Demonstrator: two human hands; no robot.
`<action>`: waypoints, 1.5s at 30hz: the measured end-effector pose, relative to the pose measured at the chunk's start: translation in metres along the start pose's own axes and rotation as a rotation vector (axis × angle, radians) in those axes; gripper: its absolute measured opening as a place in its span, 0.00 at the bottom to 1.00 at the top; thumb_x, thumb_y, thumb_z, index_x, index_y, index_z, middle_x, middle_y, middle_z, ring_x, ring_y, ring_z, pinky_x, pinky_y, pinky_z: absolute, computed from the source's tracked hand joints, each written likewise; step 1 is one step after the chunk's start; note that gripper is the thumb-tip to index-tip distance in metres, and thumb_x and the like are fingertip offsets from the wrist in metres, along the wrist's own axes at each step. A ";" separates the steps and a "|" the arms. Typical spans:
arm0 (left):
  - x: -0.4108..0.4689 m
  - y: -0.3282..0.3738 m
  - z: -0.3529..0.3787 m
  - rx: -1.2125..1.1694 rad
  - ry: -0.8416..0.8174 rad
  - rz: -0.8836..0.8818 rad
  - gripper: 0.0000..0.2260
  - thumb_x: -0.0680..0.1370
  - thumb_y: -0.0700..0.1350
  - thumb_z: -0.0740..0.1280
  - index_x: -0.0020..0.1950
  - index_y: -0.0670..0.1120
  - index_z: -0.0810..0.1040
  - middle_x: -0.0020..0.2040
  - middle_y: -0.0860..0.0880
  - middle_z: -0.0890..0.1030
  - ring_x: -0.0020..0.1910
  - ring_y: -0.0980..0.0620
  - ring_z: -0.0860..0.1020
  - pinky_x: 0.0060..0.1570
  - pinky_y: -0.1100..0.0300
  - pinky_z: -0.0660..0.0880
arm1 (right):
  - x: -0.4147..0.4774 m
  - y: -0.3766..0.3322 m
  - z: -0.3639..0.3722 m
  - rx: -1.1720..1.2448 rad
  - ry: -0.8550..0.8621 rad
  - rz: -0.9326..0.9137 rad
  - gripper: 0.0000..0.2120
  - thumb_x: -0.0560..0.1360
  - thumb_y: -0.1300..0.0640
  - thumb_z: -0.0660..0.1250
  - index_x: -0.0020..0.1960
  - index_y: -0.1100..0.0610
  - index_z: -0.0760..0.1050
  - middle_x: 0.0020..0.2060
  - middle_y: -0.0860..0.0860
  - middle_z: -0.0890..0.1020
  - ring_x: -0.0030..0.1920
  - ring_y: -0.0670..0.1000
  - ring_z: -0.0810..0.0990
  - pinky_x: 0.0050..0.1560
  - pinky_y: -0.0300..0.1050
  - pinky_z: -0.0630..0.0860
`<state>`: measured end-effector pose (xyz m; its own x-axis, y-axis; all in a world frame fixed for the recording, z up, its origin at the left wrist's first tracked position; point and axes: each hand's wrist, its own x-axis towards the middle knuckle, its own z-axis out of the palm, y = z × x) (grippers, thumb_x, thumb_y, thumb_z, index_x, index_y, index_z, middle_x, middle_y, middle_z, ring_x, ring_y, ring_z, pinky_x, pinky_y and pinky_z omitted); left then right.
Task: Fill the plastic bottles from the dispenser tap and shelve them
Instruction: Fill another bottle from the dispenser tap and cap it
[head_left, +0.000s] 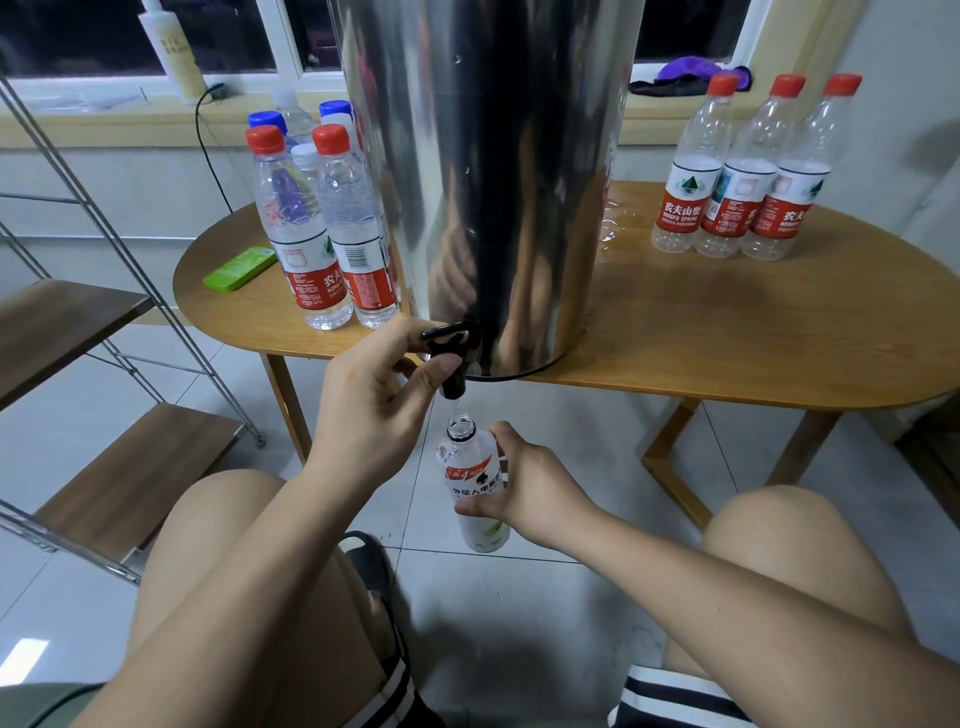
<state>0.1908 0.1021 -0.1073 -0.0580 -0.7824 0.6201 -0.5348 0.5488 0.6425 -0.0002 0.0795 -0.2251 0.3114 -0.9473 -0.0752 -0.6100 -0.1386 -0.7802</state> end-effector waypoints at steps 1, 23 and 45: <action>0.000 0.000 0.000 -0.007 -0.003 0.001 0.06 0.84 0.38 0.72 0.60 0.45 0.83 0.44 0.52 0.88 0.46 0.45 0.85 0.47 0.45 0.78 | 0.000 0.000 -0.001 -0.001 -0.001 0.001 0.33 0.67 0.45 0.86 0.64 0.45 0.71 0.57 0.44 0.86 0.58 0.49 0.84 0.59 0.52 0.82; -0.001 -0.004 0.000 -0.014 -0.004 0.024 0.08 0.84 0.37 0.73 0.62 0.44 0.83 0.47 0.52 0.87 0.49 0.47 0.86 0.48 0.42 0.79 | 0.000 -0.003 -0.002 -0.008 -0.006 0.019 0.32 0.66 0.44 0.86 0.60 0.46 0.70 0.56 0.45 0.86 0.57 0.50 0.85 0.57 0.53 0.83; -0.004 -0.010 0.005 -0.004 0.090 0.058 0.09 0.81 0.38 0.75 0.61 0.45 0.83 0.52 0.49 0.85 0.49 0.46 0.83 0.47 0.47 0.79 | -0.001 -0.005 -0.003 -0.023 -0.017 0.009 0.34 0.67 0.43 0.86 0.64 0.45 0.70 0.57 0.45 0.86 0.58 0.51 0.84 0.59 0.53 0.83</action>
<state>0.1918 0.0977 -0.1184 -0.0128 -0.7196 0.6943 -0.5294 0.5939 0.6058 0.0001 0.0798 -0.2190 0.3179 -0.9436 -0.0927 -0.6291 -0.1368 -0.7652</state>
